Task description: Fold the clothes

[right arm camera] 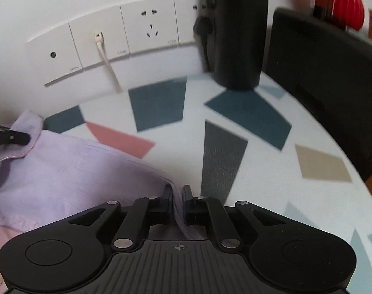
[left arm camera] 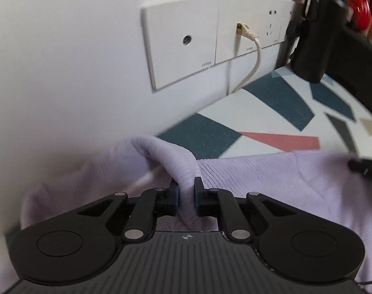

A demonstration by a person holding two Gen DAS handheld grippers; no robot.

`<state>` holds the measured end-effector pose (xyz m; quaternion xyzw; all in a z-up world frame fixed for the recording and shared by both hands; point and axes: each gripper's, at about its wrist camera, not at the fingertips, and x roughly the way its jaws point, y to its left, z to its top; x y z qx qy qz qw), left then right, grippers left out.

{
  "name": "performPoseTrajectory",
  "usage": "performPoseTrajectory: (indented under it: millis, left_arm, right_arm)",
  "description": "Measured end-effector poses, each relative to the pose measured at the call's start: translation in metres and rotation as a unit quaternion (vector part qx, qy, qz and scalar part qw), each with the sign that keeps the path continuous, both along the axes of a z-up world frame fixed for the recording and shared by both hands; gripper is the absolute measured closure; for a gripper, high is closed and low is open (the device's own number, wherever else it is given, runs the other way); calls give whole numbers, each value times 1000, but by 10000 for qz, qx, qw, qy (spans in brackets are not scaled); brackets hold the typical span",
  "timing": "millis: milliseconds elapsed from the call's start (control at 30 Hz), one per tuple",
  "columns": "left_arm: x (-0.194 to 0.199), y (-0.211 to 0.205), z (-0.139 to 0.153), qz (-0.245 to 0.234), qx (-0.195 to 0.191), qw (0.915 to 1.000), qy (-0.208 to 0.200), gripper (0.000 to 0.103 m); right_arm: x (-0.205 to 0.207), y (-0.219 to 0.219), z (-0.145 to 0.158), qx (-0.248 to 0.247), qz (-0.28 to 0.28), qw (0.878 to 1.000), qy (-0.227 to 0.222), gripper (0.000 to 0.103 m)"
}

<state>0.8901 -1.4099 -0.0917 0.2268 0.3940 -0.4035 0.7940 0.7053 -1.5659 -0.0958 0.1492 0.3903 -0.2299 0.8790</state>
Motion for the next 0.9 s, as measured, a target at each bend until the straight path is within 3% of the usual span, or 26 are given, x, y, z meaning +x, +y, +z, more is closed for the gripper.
performPoseTrajectory:
  millis: [367,400,467,500,533,600,667,733,800,900]
  left_arm:
    - [22,-18,-11,269,-136,9995,-8,88]
    - [20,-18,-9,248,-108,9996,-57,84]
    - [12,-15,-1,160,-3,9994,-293,43]
    - [5,-8,7,140,-78,9989,-443,41]
    - [-2,6,19,120,-304,9981,-520,41]
    - [-13,42,43,179,-840,9950,-502,41]
    - [-24,87,62,443,-1281,9899,-415,41]
    - [-37,134,67,791,-1460,9851,-458,41]
    - [-50,172,58,1087,-1363,9838,-410,41]
    - [-72,209,32,1346,-1045,9852,-197,42]
  right_arm:
    - [51,-33,-15,-1032,-76,9945,134,100]
    - [54,-35,-16,-1105,-122,9937,164,100]
    - [59,-39,-14,-1032,-175,9942,231,97]
    - [60,-39,-13,-1077,-216,9935,295,89]
    - [59,-39,-11,-1078,-281,9932,339,64]
    - [50,-38,-1,-837,-340,9959,102,42]
    - [40,-30,16,-511,-211,9979,-346,45]
    - [36,-19,33,-20,155,9966,-811,48]
    - [44,1,45,539,743,9892,-1146,51]
    - [66,41,55,1215,1690,9679,-1411,53]
